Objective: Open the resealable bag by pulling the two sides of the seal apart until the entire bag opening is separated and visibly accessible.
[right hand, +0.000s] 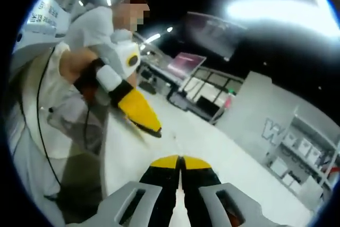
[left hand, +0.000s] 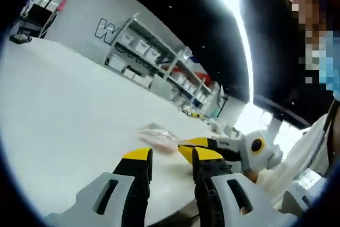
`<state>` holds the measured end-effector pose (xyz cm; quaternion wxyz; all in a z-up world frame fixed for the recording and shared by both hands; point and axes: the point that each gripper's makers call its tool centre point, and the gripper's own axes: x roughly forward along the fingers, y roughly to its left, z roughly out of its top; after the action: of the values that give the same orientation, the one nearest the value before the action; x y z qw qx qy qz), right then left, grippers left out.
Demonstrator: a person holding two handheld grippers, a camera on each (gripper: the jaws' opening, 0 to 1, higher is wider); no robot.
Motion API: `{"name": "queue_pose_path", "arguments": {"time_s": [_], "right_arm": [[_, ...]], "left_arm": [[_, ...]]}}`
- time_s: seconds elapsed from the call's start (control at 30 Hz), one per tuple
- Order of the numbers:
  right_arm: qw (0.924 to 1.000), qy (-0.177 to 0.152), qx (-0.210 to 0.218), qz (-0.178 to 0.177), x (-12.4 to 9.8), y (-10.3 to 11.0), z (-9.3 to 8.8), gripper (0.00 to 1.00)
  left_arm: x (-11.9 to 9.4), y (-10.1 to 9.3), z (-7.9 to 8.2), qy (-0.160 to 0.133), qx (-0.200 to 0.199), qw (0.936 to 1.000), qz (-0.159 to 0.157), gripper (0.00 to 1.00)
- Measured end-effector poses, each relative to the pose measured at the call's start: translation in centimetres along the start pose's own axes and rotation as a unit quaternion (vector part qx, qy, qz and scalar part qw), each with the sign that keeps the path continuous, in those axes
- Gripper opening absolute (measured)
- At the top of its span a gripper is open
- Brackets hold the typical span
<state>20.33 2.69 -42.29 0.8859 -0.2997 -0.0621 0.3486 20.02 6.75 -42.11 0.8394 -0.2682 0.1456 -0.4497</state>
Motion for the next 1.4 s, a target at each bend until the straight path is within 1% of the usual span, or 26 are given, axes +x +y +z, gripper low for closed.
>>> {"name": "queue_pose_path", "arguments": {"time_s": [0.07, 0.13, 0.23, 0.33, 0.37, 0.4, 0.43, 0.5, 0.6, 0.8, 0.97, 1.1, 1.17, 1.23, 1.33, 1.37, 1.4], "right_arm": [[1.0000, -0.001, -0.004, 0.000, -0.1, 0.2, 0.0, 0.00], [1.0000, -0.004, -0.007, -0.002, -0.3, 0.3, 0.1, 0.00], [0.9999, -0.011, -0.009, -0.007, -0.6, 0.3, 0.3, 0.00], [0.9998, -0.016, -0.010, -0.011, -0.8, 0.1, 0.2, 0.00], [0.9997, -0.019, -0.008, -0.012, -0.9, 0.1, 0.2, 0.00], [0.9996, -0.023, -0.005, -0.013, -1.1, 0.0, 0.2, 0.00], [0.9996, -0.026, -0.003, -0.013, -1.1, -0.1, 0.2, 0.00], [0.9994, -0.032, 0.001, -0.014, -1.2, -0.1, 0.3, 0.00], [0.9993, -0.034, -0.003, -0.016, -1.3, 0.0, 0.3, 0.00], [0.9990, -0.041, -0.007, -0.014, -1.5, -0.1, 0.8, 0.00], [0.9989, -0.041, -0.014, -0.015, -1.6, -0.1, 0.9, 0.00], [0.9993, -0.033, -0.019, -0.006, -1.5, 0.3, 0.7, 0.00], [0.9994, -0.031, -0.018, -0.003, -1.6, 0.4, 0.6, 0.00], [0.9996, -0.026, -0.014, -0.002, -1.6, 0.4, 0.5, 0.00], [0.9997, -0.023, -0.002, -0.005, -1.9, 0.4, 0.3, 0.00], [0.9996, -0.023, 0.012, -0.006, -2.0, 0.3, 0.2, 0.00], [0.9990, -0.026, 0.037, -0.005, -2.1, 0.3, 0.2, 0.00]], "left_arm": [[0.1, 0.4, 0.1, -0.003, -0.040, 0.9992, 0.006, 0.27], [0.1, 0.6, 0.4, -0.008, -0.056, 0.9984, 0.007, 0.27], [0.1, 1.0, 0.5, -0.005, -0.071, 0.9973, 0.019, 0.23], [0.2, 1.1, 0.3, 0.001, -0.077, 0.9967, 0.024, 0.20], [0.3, 1.1, 0.2, 0.002, -0.081, 0.9964, 0.023, 0.19], [0.4, 0.9, 0.3, -0.004, -0.095, 0.9953, 0.017, 0.18], [0.6, 0.6, 0.4, -0.014, -0.113, 0.9935, 0.004, 0.17], [0.6, 0.4, 0.3, -0.018, -0.136, 0.9905, -0.008, 0.14], [0.7, 0.3, 0.3, -0.020, -0.142, 0.9896, -0.008, 0.12], [1.0, 0.0, 0.0, -0.003, -0.128, 0.9918, 0.006, 0.11], [1.0, 0.0, 0.2, -0.007, -0.136, 0.9907, 0.007, 0.06], [1.0, 0.0, 0.3, -0.007, -0.138, 0.9903, 0.007, 0.03], [1.0, -0.1, 0.3, -0.015, -0.141, 0.9899, 0.001, 0.02], [1.1, -0.3, 0.4, -0.021, -0.146, 0.9890, -0.003, 0.01], [1.4, -0.6, 0.3, -0.022, -0.136, 0.9905, -0.006, 0.01], [1.4, -0.6, 0.3, -0.022, -0.134, 0.9907, -0.006, 0.01], [1.4, -0.6, 0.3, -0.022, -0.134, 0.9907, -0.006, 0.01]]}}
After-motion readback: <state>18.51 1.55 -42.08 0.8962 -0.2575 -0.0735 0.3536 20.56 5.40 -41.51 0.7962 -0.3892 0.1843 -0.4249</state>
